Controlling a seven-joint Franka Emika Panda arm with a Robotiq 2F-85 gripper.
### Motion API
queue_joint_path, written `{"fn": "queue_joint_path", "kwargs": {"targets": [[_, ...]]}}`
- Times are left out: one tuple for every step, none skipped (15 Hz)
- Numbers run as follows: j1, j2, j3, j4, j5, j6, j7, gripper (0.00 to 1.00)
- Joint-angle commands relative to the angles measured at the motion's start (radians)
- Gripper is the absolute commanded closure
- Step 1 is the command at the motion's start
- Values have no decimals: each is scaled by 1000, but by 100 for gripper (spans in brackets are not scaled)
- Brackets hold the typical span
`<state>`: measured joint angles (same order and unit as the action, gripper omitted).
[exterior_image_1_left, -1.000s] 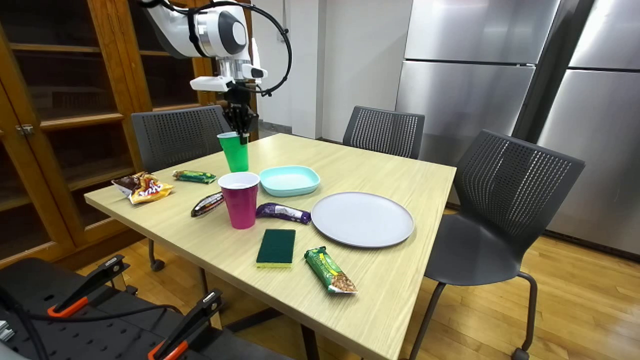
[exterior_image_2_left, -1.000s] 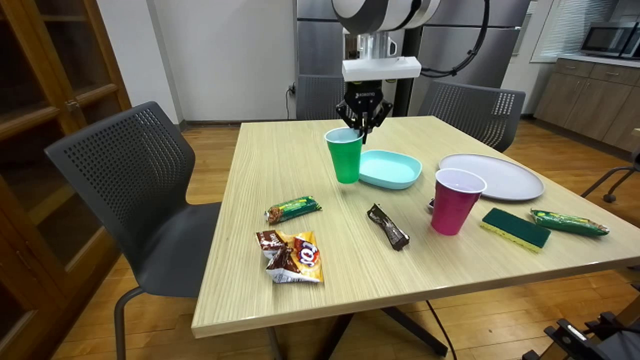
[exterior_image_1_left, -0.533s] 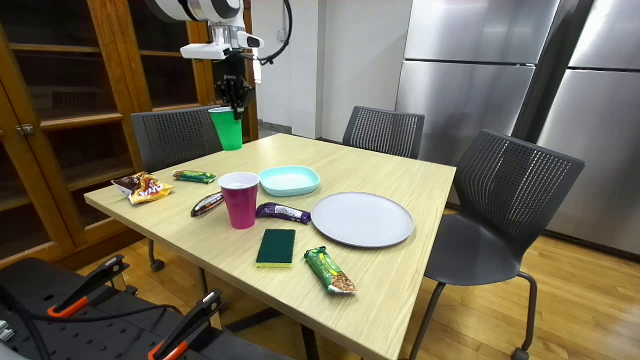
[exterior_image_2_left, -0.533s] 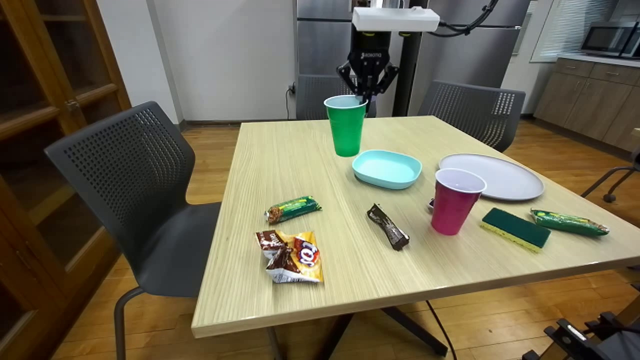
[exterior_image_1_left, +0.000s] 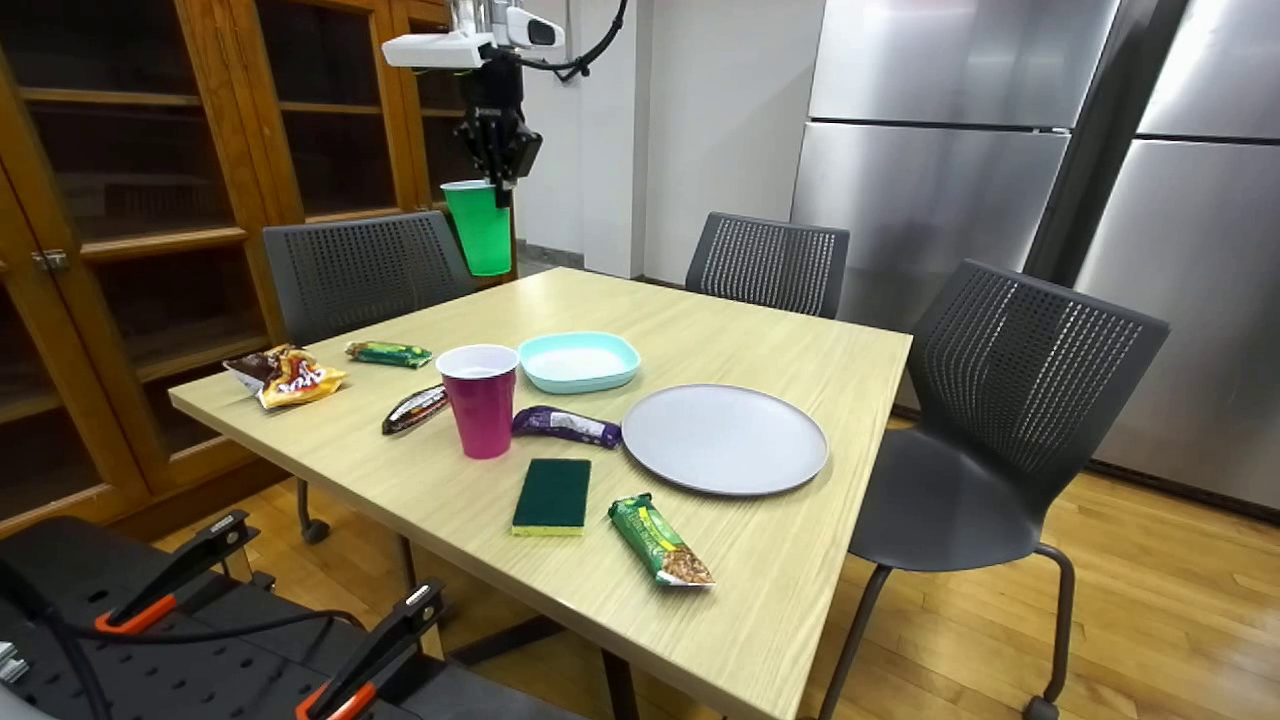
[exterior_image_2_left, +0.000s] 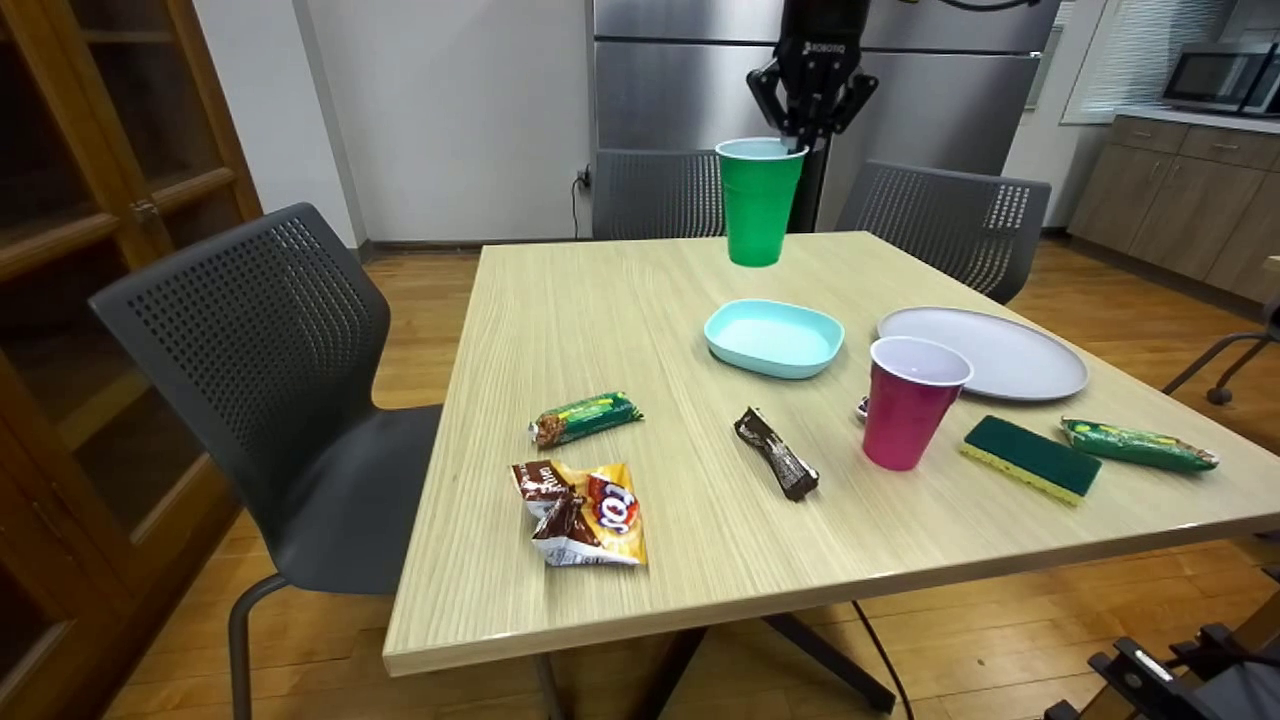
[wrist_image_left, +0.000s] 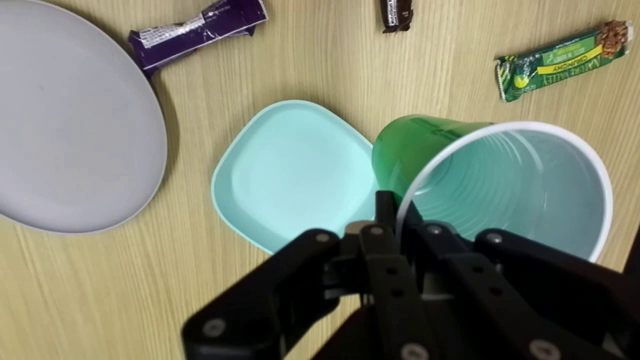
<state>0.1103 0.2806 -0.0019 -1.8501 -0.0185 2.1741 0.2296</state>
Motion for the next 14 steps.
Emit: {"fn": "queue_joint_path", "kwargs": {"targets": [[-51, -94, -3, -94, 44, 5, -28, 99], [-64, -107, -8, -111, 55, 9, -26, 99], [-74, -119, -15, -123, 63, 11, -20, 99], [-87, -126, -24, -133, 72, 11, -15, 99], [-96, -132, -32, -140, 79, 11, -7, 99], [-108, -134, -42, -145, 84, 15, 4, 99], [-117, -136, -51, -148, 88, 14, 12, 99], [-126, -132, -64, -152, 82, 24, 30, 99], [-134, -127, -73, -150, 81, 23, 41, 99], [-141, -118, -84, -149, 76, 32, 56, 99], [-146, -113, -96, -152, 64, 47, 84, 99], [-151, -107, -106, -152, 61, 57, 103, 99], [-157, -101, -117, -153, 60, 69, 125, 99], [-163, -93, -126, -150, 64, 75, 141, 99]]}}
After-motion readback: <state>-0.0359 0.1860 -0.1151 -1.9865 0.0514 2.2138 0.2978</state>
